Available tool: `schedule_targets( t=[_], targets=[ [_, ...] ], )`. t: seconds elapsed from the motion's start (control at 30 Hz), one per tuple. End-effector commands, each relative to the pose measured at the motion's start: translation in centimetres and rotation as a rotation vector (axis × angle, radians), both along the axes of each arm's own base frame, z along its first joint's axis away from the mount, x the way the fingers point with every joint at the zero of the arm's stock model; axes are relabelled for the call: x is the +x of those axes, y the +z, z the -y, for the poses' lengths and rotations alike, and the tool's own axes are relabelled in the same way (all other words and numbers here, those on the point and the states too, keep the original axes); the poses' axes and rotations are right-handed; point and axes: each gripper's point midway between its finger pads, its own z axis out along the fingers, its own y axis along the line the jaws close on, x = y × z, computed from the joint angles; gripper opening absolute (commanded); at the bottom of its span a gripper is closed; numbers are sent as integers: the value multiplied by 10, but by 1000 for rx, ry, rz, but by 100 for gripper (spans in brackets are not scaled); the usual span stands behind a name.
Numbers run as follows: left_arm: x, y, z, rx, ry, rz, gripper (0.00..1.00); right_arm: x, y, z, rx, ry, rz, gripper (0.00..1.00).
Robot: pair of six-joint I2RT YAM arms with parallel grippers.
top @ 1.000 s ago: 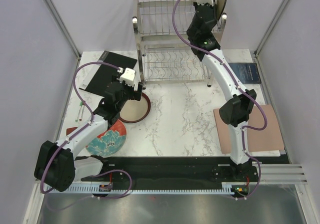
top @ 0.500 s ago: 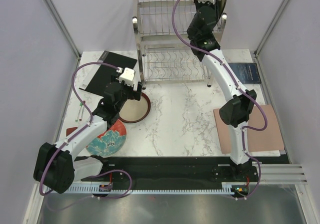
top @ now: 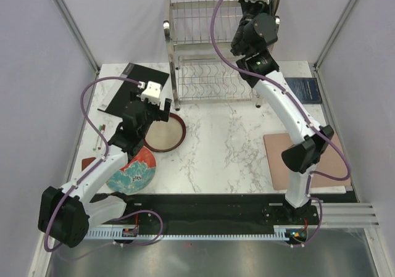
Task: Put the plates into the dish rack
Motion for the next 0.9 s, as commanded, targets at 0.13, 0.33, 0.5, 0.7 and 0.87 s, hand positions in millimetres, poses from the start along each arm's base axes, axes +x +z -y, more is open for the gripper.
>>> schedule_targets(
  t=[0.13, 0.33, 0.5, 0.7, 0.87],
  targets=[
    [-25, -12, -68, 42, 117, -201, 100, -81, -52, -7, 56, 149, -279, 43],
    [-40, -76, -85, -44, 52, -510, 97, -149, -190, -90, 54, 788, -704, 86],
    [-29, -106, -92, -173, 89, -688, 95, -183, -262, -131, 93, 1053, -872, 86],
    [-9, -136, -100, -238, 162, -800, 94, -169, -346, -150, 330, 1104, -1035, 87],
    [-5, -165, -99, -261, 146, -894, 87, -155, -394, -150, 617, 1159, -1118, 87]
  ],
)
